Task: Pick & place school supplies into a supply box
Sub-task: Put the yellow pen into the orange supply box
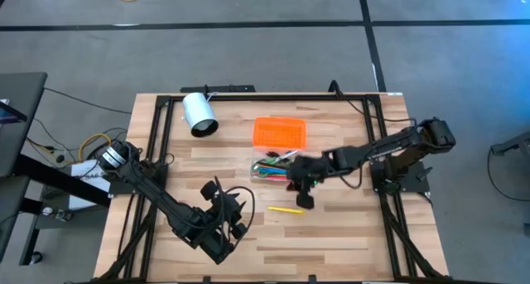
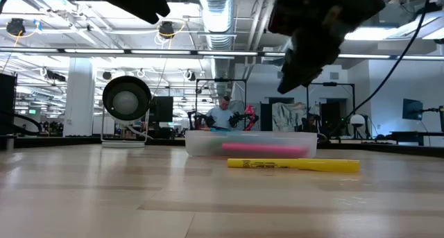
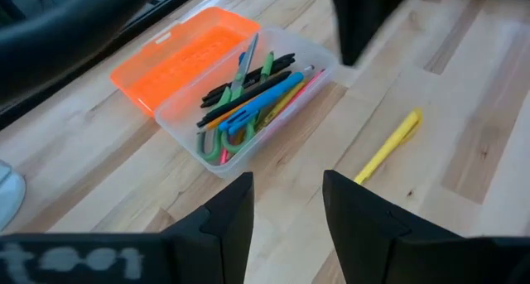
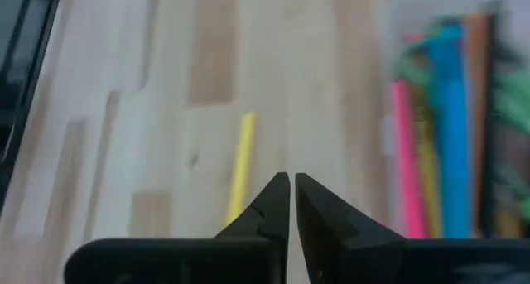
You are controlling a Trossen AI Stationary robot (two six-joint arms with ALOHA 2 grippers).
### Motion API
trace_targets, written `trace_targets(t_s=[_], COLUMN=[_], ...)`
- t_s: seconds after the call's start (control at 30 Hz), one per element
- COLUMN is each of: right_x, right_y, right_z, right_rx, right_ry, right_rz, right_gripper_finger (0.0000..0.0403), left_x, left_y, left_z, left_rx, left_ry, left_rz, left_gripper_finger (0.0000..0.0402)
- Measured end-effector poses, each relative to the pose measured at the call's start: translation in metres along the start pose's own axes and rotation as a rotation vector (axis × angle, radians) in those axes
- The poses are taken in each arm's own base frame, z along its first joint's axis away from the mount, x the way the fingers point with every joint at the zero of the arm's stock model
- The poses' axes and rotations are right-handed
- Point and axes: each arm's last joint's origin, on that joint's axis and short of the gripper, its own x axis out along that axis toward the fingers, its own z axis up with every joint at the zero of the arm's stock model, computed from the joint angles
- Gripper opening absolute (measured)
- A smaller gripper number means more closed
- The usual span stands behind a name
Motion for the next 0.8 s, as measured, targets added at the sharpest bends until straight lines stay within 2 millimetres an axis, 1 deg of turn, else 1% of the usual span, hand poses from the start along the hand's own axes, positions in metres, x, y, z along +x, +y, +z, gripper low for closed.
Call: trace_targets(t_s=[0.17, 0.27, 0.47, 0.6, 0.7, 0.8], right_x=[0.014, 0.025, 0.046, 0.056, 0.065, 0.070], right_y=[0.034, 0.045, 0.045, 0.044, 0.042, 0.042], right_z=[-0.012, -0.017, -0.023, -0.026, -0.032, -0.035], right_rx=[-0.126, -0.135, -0.021, 0.020, 0.040, 0.047], right_ry=[0.039, 0.037, 0.062, 0.076, 0.108, 0.128], right_rz=[0.068, 0.059, 0.029, 0.029, 0.016, 0.009], right_gripper_finger=[0.0023, 0.0038, 0.0086, 0.0118, 0.0133, 0.0138], left_x=[0.000, 0.000, 0.000, 0.000, 0.000, 0.000], left_y=[0.002, 0.003, 0.004, 0.004, 0.004, 0.004], left_z=[0.000, 0.000, 0.000, 0.000, 0.000, 0.000], left_rx=[0.018, 0.029, 0.037, 0.037, 0.037, 0.036], left_ry=[-0.003, -0.018, -0.034, -0.034, -0.031, -0.026], left_rz=[0.017, 0.030, 0.043, 0.044, 0.043, 0.041], left_gripper_finger=[0.0137, 0.0137, 0.0137, 0.0137, 0.0137, 0.0137])
